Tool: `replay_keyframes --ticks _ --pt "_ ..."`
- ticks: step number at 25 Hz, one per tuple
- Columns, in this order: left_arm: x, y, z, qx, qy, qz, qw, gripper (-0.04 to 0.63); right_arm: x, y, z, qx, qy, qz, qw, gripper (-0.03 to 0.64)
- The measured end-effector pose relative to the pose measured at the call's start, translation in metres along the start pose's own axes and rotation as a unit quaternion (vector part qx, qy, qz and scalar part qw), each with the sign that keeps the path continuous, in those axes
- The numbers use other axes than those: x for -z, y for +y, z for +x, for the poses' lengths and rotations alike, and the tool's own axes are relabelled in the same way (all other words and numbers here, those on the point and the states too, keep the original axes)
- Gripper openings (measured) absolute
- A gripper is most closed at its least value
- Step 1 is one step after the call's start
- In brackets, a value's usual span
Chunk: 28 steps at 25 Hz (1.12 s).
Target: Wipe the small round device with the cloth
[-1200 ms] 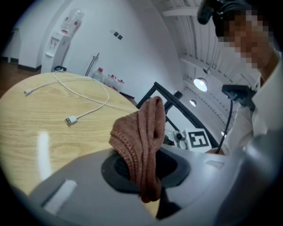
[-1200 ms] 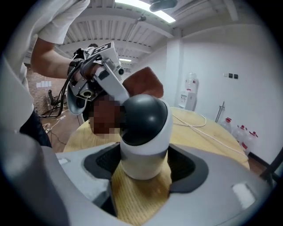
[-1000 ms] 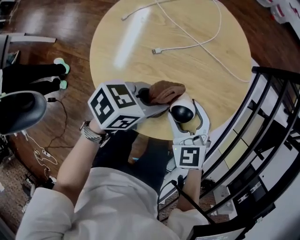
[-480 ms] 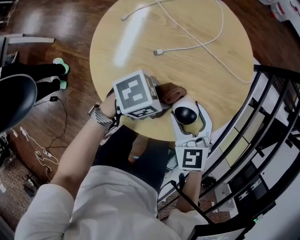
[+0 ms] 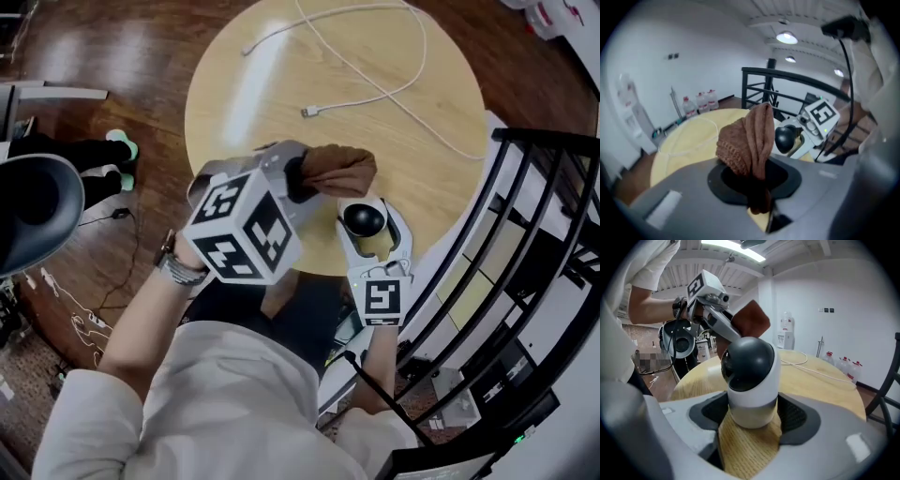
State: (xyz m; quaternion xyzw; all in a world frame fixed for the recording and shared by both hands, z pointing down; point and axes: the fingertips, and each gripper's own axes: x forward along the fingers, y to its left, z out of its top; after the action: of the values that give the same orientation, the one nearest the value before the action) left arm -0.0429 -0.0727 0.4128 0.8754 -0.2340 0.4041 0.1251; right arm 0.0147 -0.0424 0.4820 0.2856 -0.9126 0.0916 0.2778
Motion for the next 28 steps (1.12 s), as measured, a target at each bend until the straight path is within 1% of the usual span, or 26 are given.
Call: replay_keyframes --ticks 1,2,3,4,5,7,9,13,15,17,18,19,20,22,23,24,26,27,28 --pt "-0.007 -0.004 0.004 -0.022 0.009 0.068 0.9974 0.075 0.001 0.000 0.000 0.000 0.000 0.003 1.000 0.330" --pt "-0.011 -0.009 0.010 -0.034 0.021 0.134 0.9902 0.075 0.001 0.000 0.000 0.001 -0.001 0.006 1.000 0.329" --pt "-0.012 -0.015 0.016 -0.037 0.033 0.186 0.9813 0.077 0.000 0.000 0.001 0.002 -0.002 0.007 1.000 0.329" --pt "-0.010 -0.021 0.021 -0.032 0.043 0.220 0.9740 0.077 -0.001 0.001 0.003 0.002 -0.003 0.007 1.000 0.330" --pt "-0.006 -0.025 0.025 -0.026 0.048 0.239 0.9696 0.077 -0.002 0.002 0.004 0.001 -0.004 0.006 1.000 0.330" --pt "0.003 -0.030 0.029 -0.014 0.043 0.254 0.9661 0.077 -0.003 0.003 0.005 0.000 -0.005 0.004 1.000 0.330" --pt "0.010 -0.035 0.026 -0.015 0.034 0.262 0.9644 0.077 -0.003 0.004 0.004 0.000 -0.007 0.000 1.000 0.328" --pt "0.021 -0.049 0.020 -0.055 0.030 0.280 0.9579 0.077 -0.001 0.002 0.003 0.002 -0.008 -0.006 1.000 0.330" --pt "0.031 -0.058 0.026 -0.076 0.039 0.293 0.9524 0.077 -0.001 0.002 0.004 0.005 -0.009 -0.009 1.000 0.330" --pt "0.046 -0.072 0.035 -0.081 0.053 0.316 0.9438 0.076 0.000 0.002 0.005 0.007 -0.007 -0.008 1.000 0.330" --pt "0.053 -0.080 0.040 -0.078 0.057 0.322 0.9419 0.075 0.000 0.001 0.005 0.007 -0.006 -0.005 1.000 0.330" --pt "0.059 -0.087 0.044 -0.074 0.059 0.321 0.9422 0.075 0.001 0.001 0.005 0.006 -0.004 -0.003 1.000 0.330" --pt "0.064 -0.093 0.047 -0.072 0.060 0.315 0.9444 0.075 0.002 0.001 0.005 0.006 -0.004 -0.003 1.000 0.330" --pt "0.069 -0.099 0.049 -0.080 0.057 0.290 0.9519 0.075 0.002 -0.001 0.004 0.009 -0.006 -0.009 1.000 0.330" --pt "0.069 -0.099 0.048 -0.090 0.051 0.274 0.9562 0.076 0.002 -0.002 0.004 0.012 -0.008 -0.013 1.000 0.330" --pt "0.068 -0.096 0.045 -0.104 0.041 0.256 0.9601 0.075 0.001 -0.002 0.004 0.016 -0.009 -0.016 1.000 0.330" --pt "0.061 -0.081 0.029 -0.149 0.008 0.209 0.9665 0.075 0.000 -0.001 0.006 0.020 -0.009 -0.019 1.000 0.331" --pt "0.053 -0.071 0.018 -0.177 -0.018 0.180 0.9675 0.075 -0.001 0.000 0.007 0.019 -0.009 -0.019 1.000 0.331" --pt "0.043 -0.062 0.006 -0.203 -0.047 0.154 0.9658 0.075 -0.001 0.000 0.008 0.016 -0.010 -0.021 1.000 0.331"
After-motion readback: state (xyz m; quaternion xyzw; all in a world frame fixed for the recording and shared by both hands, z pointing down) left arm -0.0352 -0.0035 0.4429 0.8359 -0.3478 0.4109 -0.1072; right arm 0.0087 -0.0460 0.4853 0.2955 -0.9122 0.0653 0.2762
